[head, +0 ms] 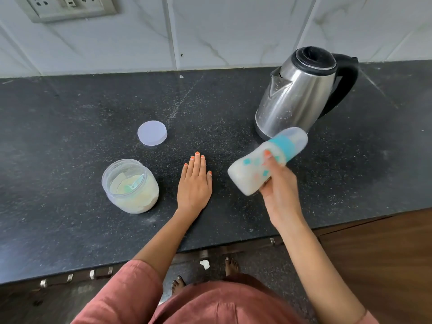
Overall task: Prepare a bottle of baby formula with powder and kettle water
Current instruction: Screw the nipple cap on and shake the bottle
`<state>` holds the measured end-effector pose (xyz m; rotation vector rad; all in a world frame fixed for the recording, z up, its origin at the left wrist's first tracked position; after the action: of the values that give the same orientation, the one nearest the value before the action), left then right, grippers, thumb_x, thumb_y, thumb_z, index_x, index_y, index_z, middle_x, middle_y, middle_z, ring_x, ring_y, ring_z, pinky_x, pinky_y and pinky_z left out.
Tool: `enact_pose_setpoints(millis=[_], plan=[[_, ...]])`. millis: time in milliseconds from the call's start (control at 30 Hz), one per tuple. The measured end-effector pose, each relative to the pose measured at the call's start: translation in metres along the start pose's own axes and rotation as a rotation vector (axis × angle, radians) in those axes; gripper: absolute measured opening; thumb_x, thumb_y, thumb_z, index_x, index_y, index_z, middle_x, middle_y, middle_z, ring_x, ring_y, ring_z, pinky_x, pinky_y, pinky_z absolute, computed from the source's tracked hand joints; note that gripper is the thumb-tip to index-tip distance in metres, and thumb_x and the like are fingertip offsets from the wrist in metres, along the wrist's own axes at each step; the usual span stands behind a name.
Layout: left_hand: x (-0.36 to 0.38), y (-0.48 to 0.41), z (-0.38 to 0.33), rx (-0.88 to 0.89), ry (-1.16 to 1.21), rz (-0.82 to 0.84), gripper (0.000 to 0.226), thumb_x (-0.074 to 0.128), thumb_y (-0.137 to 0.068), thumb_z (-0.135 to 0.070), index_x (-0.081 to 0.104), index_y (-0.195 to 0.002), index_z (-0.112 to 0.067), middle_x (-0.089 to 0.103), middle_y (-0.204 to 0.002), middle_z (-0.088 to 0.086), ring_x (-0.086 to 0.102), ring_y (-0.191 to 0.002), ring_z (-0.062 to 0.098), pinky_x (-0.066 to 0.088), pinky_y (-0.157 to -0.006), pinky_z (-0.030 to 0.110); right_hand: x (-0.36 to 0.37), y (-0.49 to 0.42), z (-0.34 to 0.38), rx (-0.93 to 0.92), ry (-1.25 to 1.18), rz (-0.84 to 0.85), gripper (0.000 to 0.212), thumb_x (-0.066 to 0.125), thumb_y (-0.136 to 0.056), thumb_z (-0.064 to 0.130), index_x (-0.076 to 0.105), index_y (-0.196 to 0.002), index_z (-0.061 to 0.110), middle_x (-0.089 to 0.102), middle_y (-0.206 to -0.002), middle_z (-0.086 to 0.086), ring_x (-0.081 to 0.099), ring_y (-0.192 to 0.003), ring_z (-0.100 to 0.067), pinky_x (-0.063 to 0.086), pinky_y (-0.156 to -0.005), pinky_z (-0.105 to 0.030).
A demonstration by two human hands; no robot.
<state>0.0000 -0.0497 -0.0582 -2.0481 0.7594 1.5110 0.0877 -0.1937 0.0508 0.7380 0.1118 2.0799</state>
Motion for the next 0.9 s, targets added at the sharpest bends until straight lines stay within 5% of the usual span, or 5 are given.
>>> enact_pose_setpoints(millis=[133, 333, 533, 733, 900], plan=[[0.0, 0.001, 0.001, -0.003, -0.006, -0.004, 0.051, 0.023, -0.101, -0.027, 0.014, -0.145, -0.004, 0.012, -0.155, 0.012, 0.01, -0.144, 0.024, 0.005, -0.116, 0.035, 0.008, 0.016, -0.014, 0.076, 0.439, 0.168, 0.008, 0.066, -0.077, 0.012, 0.064, -0.079, 0.019, 0.069, -0.077, 0.004, 0.064, -0.078, -0.012, 0.052, -0.078, -0.032], [-0.001, 0.001, 0.0, -0.003, 0.003, -0.007, 0.051, 0.021, -0.101, -0.028, 0.012, -0.146, -0.005, 0.009, -0.156, 0.011, 0.007, -0.144, 0.022, 0.002, -0.116, 0.033, -0.002, -0.005, 0.005, -0.012, -0.124, -0.031, 0.007, 0.057, -0.086, 0.018, 0.062, -0.09, 0.019, 0.071, -0.08, 0.009, 0.068, -0.078, -0.004, 0.057, -0.073, -0.025], [0.001, 0.0, 0.001, -0.002, -0.012, 0.002, 0.051, 0.015, -0.101, -0.029, 0.011, -0.146, -0.005, 0.008, -0.156, 0.011, 0.007, -0.144, 0.023, 0.001, -0.116, 0.033, 0.014, 0.014, -0.011, 0.044, 0.353, 0.217, 0.01, 0.067, -0.071, 0.013, 0.066, -0.079, 0.018, 0.07, -0.072, 0.006, 0.066, -0.072, -0.006, 0.054, -0.069, -0.022], [-0.001, 0.001, 0.001, -0.008, 0.001, -0.007, 0.051, 0.021, -0.101, -0.028, 0.011, -0.146, -0.005, 0.008, -0.156, 0.01, 0.006, -0.144, 0.021, 0.001, -0.116, 0.032, -0.003, -0.006, 0.011, -0.041, -0.134, -0.014, 0.015, 0.06, -0.081, 0.022, 0.061, -0.095, 0.018, 0.068, -0.092, 0.004, 0.066, -0.084, -0.006, 0.056, -0.076, -0.027], [0.002, -0.001, 0.002, -0.006, -0.014, 0.009, 0.052, 0.02, -0.101, -0.028, 0.009, -0.146, -0.006, 0.006, -0.156, 0.01, 0.005, -0.144, 0.021, 0.0, -0.116, 0.033, 0.012, 0.014, -0.013, 0.047, 0.334, 0.196, 0.008, 0.065, -0.075, 0.011, 0.065, -0.08, 0.017, 0.069, -0.074, 0.005, 0.064, -0.074, -0.01, 0.054, -0.071, -0.025]])
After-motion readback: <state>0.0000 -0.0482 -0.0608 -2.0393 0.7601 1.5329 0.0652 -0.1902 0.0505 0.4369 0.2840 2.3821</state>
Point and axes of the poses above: each hand's wrist, its own y-axis away from the middle knuckle, its own x-axis out of the palm, z = x × y, the point moved 8 cm from there along -y, towards the middle knuckle
